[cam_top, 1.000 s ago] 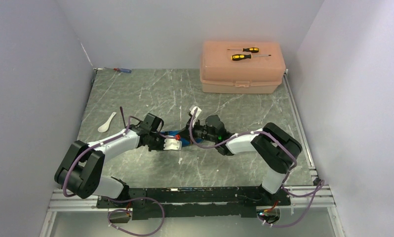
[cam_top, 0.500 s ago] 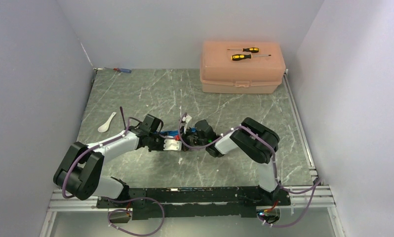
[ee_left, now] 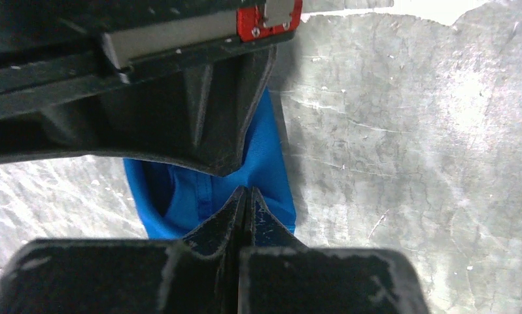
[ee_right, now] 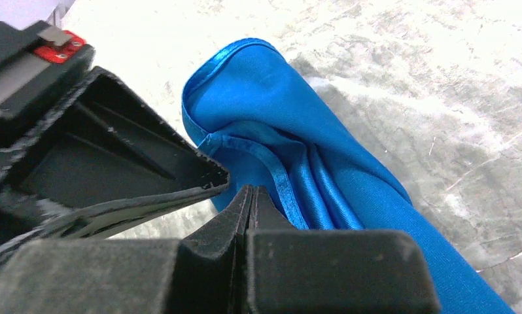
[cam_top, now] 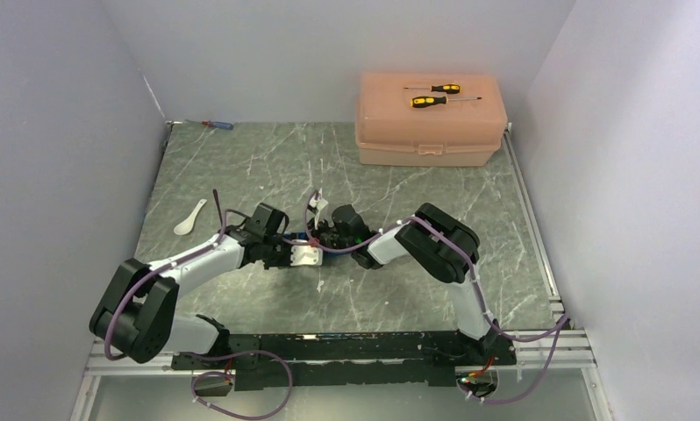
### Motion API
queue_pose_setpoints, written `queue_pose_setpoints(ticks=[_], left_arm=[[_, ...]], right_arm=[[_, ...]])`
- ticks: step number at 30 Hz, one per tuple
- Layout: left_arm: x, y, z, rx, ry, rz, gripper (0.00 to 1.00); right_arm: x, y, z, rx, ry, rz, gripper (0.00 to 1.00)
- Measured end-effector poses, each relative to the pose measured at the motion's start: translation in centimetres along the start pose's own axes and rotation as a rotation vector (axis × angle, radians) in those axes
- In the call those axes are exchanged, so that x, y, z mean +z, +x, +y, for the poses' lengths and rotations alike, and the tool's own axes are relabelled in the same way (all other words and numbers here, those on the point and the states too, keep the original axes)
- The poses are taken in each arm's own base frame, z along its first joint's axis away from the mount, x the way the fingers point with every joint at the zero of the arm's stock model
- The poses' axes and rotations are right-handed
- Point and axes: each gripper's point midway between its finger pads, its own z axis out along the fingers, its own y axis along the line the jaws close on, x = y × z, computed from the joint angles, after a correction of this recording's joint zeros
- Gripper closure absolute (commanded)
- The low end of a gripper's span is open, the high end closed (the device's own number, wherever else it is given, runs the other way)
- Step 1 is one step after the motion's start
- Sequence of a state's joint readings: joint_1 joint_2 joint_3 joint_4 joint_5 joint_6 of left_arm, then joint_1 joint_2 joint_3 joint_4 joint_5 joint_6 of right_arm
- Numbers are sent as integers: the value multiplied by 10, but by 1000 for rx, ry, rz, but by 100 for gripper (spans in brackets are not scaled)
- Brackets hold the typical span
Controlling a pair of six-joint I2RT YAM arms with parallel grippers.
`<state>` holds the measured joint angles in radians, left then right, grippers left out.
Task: Fold the napkin into a case and place the utensils inside
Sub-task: Grasp the top corner of the smaller rectangle folded napkin from the folded napkin.
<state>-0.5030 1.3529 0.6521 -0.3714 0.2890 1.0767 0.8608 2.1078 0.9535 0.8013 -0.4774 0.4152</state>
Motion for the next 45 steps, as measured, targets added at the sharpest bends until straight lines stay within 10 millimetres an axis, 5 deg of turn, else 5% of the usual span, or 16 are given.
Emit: queue_pose_setpoints(ticks=[14, 21, 33, 45], left_arm=[[-47, -26, 19, -119, -149, -86, 97], [-31, 2, 24, -284, -110, -27, 97], [-17, -2, 43, -347, -141, -65, 97], [-9, 7, 40, -359, -158, -44, 97]], right_arm=[[5, -4, -7, 28, 40, 16, 100], [6, -7, -10, 31, 79, 3, 100], [6, -6, -11, 35, 116, 4, 100], [6, -6, -12, 49, 137, 29, 100]])
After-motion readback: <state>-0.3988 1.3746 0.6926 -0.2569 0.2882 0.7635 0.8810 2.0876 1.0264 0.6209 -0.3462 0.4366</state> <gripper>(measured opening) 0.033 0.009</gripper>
